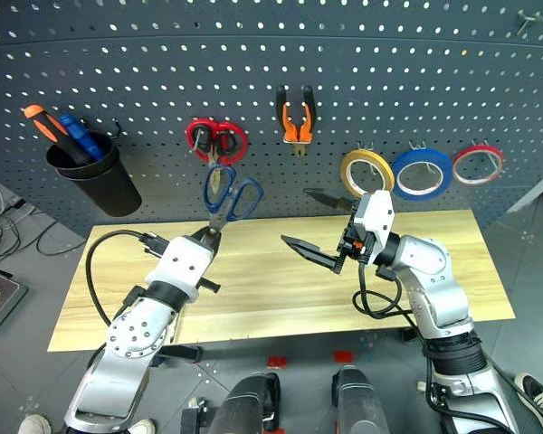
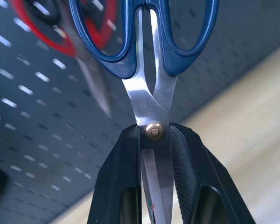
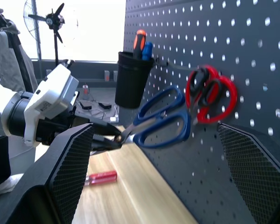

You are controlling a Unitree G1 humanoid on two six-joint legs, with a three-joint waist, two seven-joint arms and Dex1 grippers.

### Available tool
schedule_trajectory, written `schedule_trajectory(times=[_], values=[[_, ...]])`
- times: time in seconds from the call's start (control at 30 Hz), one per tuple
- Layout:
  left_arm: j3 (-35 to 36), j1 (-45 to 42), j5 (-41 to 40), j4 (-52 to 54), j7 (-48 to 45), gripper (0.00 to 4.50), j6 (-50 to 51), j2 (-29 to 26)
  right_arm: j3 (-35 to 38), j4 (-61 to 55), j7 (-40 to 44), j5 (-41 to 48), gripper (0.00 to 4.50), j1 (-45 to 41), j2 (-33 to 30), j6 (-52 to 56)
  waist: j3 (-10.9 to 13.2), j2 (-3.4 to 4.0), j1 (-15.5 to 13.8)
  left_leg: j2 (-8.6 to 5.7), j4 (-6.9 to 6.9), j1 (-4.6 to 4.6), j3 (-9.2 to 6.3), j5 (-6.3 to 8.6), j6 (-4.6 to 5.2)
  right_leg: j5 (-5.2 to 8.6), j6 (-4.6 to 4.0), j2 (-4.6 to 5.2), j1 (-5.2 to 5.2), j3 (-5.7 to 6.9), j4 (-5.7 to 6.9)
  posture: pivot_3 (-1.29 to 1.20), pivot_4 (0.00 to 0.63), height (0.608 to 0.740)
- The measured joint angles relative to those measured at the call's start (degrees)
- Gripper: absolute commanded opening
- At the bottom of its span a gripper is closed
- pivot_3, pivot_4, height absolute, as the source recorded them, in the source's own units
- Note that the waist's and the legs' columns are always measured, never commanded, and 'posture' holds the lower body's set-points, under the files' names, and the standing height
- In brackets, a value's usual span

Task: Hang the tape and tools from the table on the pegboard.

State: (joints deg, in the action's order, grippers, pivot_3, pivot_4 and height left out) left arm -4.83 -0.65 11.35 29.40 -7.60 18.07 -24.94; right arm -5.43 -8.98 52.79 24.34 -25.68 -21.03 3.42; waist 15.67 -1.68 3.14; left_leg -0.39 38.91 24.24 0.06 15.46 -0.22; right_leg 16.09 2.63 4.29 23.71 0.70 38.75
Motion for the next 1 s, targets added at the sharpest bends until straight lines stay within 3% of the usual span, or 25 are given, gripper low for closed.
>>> schedule_trajectory(times=[0.37, 0.93, 1.0], values=[[2.8, -2.6, 2.1, -2.0, 2.0, 0.55, -4.9, 2.8, 0.3, 0.5, -0.5, -0.4, 4.5, -0.9, 0.9, -0.8, -1.4, -0.03, 0.2, 0.03, 0.0, 0.03, 0.03, 0.0, 0.01, 0.0, 0.0, -0.07, 0.05, -0.03, 0.03, -0.18, 0.156, 0.74], [5.2, -5.8, -0.3, -7.9, 0.7, 0.55, -3.9, 7.0, 0.8, 1.8, -1.7, -1.3, 4.5, -1.0, 0.9, -1.5, -2.5, -0.04, 0.2, 0.01, 0.05, 0.02, 0.05, 0.01, 0.02, 0.0, -0.01, -0.1, 0.05, -0.07, 0.13, -0.19, 0.162, 0.74], [5.2, -6.2, -0.6, -8.3, 0.6, 1.29, -3.3, 7.1, 0.8, 1.8, -1.7, -1.6, 4.5, -1.0, 0.9, -1.5, -2.5, -0.04, 0.2, 0.01, 0.06, 0.02, 0.05, 0.01, 0.02, 0.0, -0.01, -0.1, 0.05, -0.07, 0.14, -0.19, 0.166, 0.74]])
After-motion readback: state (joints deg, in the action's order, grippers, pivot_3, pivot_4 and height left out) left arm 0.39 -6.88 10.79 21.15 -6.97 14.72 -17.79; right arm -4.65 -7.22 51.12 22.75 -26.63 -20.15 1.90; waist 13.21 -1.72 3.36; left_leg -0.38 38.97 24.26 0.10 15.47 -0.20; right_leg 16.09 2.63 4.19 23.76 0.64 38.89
